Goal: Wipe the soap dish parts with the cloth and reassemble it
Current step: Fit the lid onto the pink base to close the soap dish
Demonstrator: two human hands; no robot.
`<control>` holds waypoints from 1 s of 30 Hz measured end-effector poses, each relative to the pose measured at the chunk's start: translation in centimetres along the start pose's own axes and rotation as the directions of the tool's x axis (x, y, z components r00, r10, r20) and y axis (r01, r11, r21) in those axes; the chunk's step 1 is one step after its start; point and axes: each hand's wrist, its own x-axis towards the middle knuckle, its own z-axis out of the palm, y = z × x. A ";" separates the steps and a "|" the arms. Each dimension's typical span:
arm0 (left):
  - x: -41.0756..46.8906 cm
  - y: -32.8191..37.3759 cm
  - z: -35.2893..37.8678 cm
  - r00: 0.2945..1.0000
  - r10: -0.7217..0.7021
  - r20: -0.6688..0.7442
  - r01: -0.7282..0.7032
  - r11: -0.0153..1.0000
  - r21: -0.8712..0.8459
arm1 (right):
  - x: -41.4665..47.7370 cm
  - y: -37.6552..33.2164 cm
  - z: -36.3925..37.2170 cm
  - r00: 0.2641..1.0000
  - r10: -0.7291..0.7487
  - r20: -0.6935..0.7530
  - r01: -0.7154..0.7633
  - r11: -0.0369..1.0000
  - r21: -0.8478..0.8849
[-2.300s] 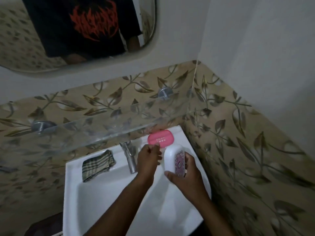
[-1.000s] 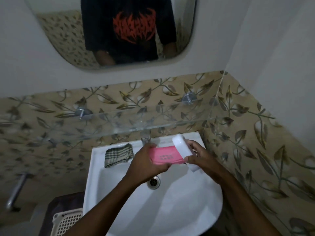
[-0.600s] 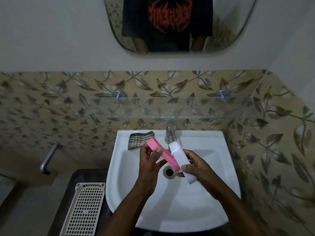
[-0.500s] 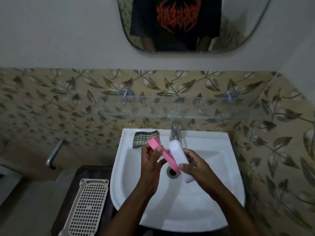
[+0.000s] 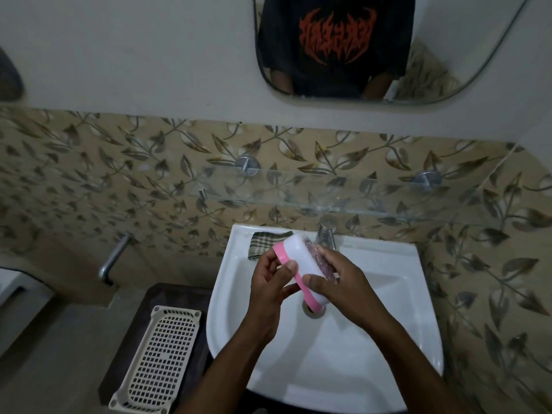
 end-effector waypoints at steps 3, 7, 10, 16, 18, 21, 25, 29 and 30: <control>0.2 0.1 0.0 1.000 -0.008 0.000 0.008 1.000 -0.007 | 0.0 -0.2 0.1 1.000 -0.011 0.012 0.011 1.000 -0.007; 0.5 0.1 0.1 1.000 -0.017 0.002 0.017 1.000 -0.027 | 0.2 -0.2 0.1 1.000 -0.007 0.017 0.008 1.000 -0.012; 0.6 0.3 0.3 1.000 -0.025 0.013 0.025 0.998 -0.050 | 0.4 -0.1 0.0 1.000 0.007 0.021 -0.006 0.999 -0.049; 1.0 0.5 0.6 0.999 -0.028 0.032 0.030 0.998 -0.050 | 0.8 0.0 -0.4 0.998 0.031 0.053 -0.030 0.999 -0.030; 1.1 0.7 0.7 0.999 -0.027 0.042 0.029 0.999 -0.041 | 0.9 -0.1 -0.5 0.997 0.034 0.072 -0.033 0.999 -0.020; 1.3 1.0 0.8 0.998 -0.031 0.052 0.033 0.999 -0.037 | 1.0 -0.7 -0.8 0.996 0.025 0.088 -0.023 1.000 -0.018; 1.7 1.4 0.8 0.998 -0.032 0.054 0.035 0.998 -0.043 | 1.3 -1.4 -0.8 0.993 0.034 0.111 -0.030 0.999 -0.035; 2.1 1.8 1.3 0.998 -0.046 0.046 0.052 0.989 -0.138 | 1.4 -1.5 -1.3 0.997 0.009 0.071 -0.006 0.999 -0.040; 2.2 1.9 1.5 0.998 -0.048 0.044 0.055 0.984 -0.170 | 1.3 -1.4 -1.5 0.999 -0.013 0.041 0.013 1.000 -0.007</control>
